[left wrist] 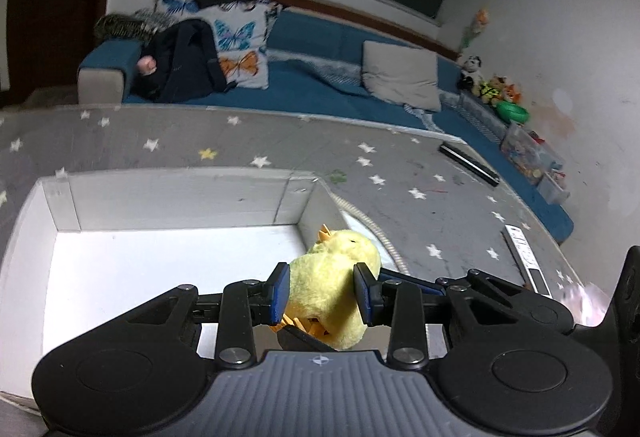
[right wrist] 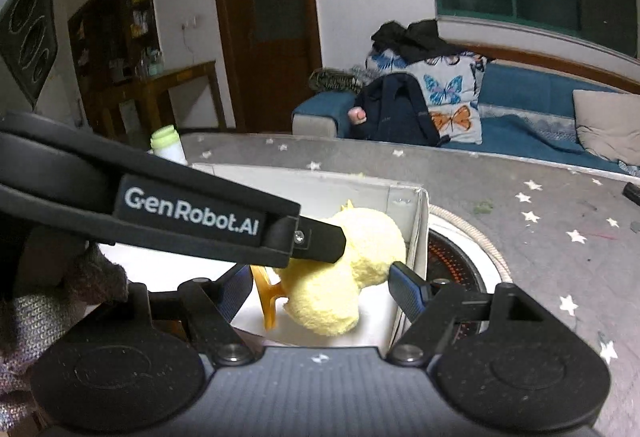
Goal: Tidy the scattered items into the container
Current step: 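Lift the plush chick with the left gripper and carry it over the box, then lower the plush chick into the box and open the left gripper, then move the right gripper toward the large yellow rubber duck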
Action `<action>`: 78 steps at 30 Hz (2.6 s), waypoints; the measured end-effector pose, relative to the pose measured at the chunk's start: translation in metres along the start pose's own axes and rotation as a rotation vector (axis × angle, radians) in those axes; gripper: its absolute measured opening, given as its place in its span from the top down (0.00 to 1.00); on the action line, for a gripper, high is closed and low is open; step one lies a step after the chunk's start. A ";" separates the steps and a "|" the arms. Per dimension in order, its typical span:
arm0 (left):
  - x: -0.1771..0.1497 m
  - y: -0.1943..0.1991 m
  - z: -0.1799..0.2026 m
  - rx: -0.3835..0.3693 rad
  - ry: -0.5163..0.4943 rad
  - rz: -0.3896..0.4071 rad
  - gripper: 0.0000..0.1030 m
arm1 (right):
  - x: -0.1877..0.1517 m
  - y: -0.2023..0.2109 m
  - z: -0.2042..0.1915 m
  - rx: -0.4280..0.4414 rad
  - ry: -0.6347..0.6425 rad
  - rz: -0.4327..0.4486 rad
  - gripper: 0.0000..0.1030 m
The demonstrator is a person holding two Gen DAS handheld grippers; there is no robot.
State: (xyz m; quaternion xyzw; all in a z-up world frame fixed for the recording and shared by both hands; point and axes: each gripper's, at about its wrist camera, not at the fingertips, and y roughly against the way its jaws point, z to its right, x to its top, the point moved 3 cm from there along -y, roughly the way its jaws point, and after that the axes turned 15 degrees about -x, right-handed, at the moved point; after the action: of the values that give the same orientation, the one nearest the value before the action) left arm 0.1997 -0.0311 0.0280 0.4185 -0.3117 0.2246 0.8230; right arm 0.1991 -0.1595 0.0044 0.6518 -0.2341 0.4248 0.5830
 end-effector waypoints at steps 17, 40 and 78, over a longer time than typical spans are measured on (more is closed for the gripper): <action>-0.015 -0.007 -0.023 -0.018 0.084 -0.012 0.66 | -0.016 0.004 0.000 -0.046 0.024 0.008 0.26; -0.063 0.042 0.013 0.024 -0.015 0.023 0.66 | -0.073 0.076 0.003 -0.033 -0.085 -0.020 0.25; -0.094 0.050 -0.009 0.051 0.052 -0.060 0.66 | -0.098 0.080 -0.033 0.002 -0.068 -0.077 0.31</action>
State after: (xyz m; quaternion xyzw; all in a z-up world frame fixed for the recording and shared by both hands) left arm 0.1051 -0.0067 -0.0149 0.4424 -0.2715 0.2183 0.8264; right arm 0.0743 -0.1628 -0.0332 0.6751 -0.2280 0.3798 0.5899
